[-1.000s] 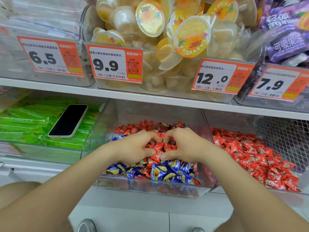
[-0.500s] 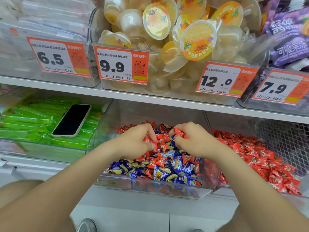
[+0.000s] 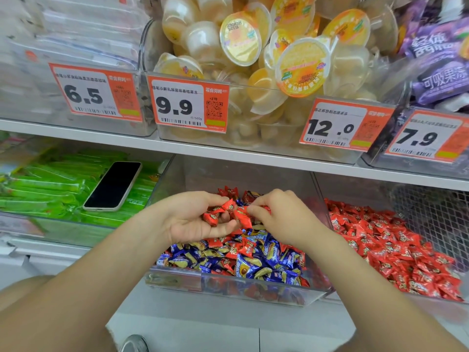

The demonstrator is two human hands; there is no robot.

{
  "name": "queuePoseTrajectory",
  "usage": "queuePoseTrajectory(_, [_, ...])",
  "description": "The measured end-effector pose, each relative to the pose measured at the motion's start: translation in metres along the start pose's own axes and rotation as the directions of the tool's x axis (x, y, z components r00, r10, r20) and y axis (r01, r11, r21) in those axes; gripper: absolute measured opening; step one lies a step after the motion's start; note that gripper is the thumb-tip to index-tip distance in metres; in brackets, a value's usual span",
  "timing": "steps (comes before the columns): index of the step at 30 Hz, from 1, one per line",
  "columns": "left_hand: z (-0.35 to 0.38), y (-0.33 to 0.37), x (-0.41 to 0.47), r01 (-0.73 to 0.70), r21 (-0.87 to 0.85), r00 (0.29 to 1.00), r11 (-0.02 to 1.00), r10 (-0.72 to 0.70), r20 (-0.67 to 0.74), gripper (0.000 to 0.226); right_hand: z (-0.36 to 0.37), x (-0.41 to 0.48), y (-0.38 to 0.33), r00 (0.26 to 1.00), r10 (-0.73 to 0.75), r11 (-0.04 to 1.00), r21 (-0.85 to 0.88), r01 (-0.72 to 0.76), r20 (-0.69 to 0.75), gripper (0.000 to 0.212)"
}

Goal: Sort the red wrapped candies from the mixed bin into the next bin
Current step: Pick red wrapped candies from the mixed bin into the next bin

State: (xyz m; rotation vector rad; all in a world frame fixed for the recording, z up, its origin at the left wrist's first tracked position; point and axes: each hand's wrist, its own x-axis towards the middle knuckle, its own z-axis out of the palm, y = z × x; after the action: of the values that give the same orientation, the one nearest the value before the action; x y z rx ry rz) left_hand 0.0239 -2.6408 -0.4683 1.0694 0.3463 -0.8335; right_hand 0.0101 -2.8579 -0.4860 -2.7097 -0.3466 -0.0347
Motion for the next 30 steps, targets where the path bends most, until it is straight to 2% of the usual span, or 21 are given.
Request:
queuePoseTrajectory(2, [0.001, -0.001, -0.001, -0.027, 0.04, 1.0, 0.999, 0.027, 0.002, 0.023, 0.003, 0.001, -0.001, 0.993, -0.045, 0.998, -0.033, 0.049, 0.113, 0.028])
queuePoseTrajectory(4, [0.001, -0.003, 0.002, -0.105, 0.149, 0.991, 0.983, 0.115, -0.061, 0.024, 0.008, 0.001, -0.001, 0.975, -0.041, 0.994, -0.093, 0.063, 0.218, 0.032])
queuePoseTrajectory(7, [0.002, -0.008, 0.005, -0.201, 0.399, 0.961, 0.895, 0.259, -0.097, 0.02, 0.011, 0.001, -0.001, 0.97, -0.017, 0.987, -0.15, 0.054, 0.241, 0.028])
queuePoseTrajectory(8, [0.002, -0.01, 0.005, -0.219, 0.483, 0.953, 0.848, 0.293, -0.082, 0.021, 0.01, 0.002, -0.001, 0.975, -0.029, 0.99, -0.129, 0.058, 0.219, 0.026])
queuePoseTrajectory(11, [-0.001, -0.011, 0.003, -0.255, 0.721, 0.928, 0.644, 0.373, -0.005, 0.029, -0.003, 0.003, -0.007, 0.994, -0.016, 0.998, -0.061, 0.023, 0.11, 0.04])
queuePoseTrajectory(14, [-0.007, -0.012, 0.001, -0.248, 0.871, 0.926, 0.425, 0.369, 0.084, 0.03, -0.02, -0.004, -0.012, 0.996, 0.034, 0.998, 0.055, -0.039, 0.083, 0.028])
queuePoseTrajectory(16, [-0.009, -0.013, 0.0, -0.272, 0.918, 0.915, 0.288, 0.373, 0.154, 0.025, -0.029, -0.013, -0.014, 0.983, 0.034, 0.989, 0.139, -0.059, 0.179, 0.014])
queuePoseTrajectory(18, [-0.011, -0.016, 0.0, -0.306, 0.94, 0.883, 0.148, 0.413, 0.222, 0.02, -0.032, -0.02, -0.013, 0.977, -0.01, 0.984, 0.176, -0.028, 0.215, 0.026])
queuePoseTrajectory(20, [-0.014, -0.016, 0.0, -0.284, 0.958, 0.848, -0.044, 0.455, 0.272, 0.016, -0.031, -0.023, -0.009, 0.98, -0.037, 0.978, 0.209, -0.005, 0.194, 0.027])
queuePoseTrajectory(22, [-0.019, -0.018, 0.0, -0.222, 0.959, 0.865, -0.174, 0.418, 0.276, 0.023, -0.028, -0.027, -0.008, 0.974, -0.088, 0.985, 0.164, 0.054, 0.21, 0.024])
queuePoseTrajectory(24, [-0.024, -0.021, 0.002, -0.167, 0.957, 0.906, -0.237, 0.347, 0.244, 0.033, -0.023, -0.031, -0.007, 0.943, -0.106, 0.993, 0.09, 0.082, 0.315, 0.031])
queuePoseTrajectory(27, [-0.027, -0.024, 0.004, -0.129, 0.957, 0.929, -0.261, 0.304, 0.209, 0.039, -0.013, -0.039, -0.007, 0.874, -0.068, 0.997, -0.009, 0.083, 0.481, 0.059])
queuePoseTrajectory(30, [-0.026, -0.024, 0.005, -0.115, 0.954, 0.924, -0.276, 0.322, 0.205, 0.034, -0.002, -0.043, -0.014, 0.873, -0.068, 0.977, -0.143, 0.156, 0.483, 0.062])
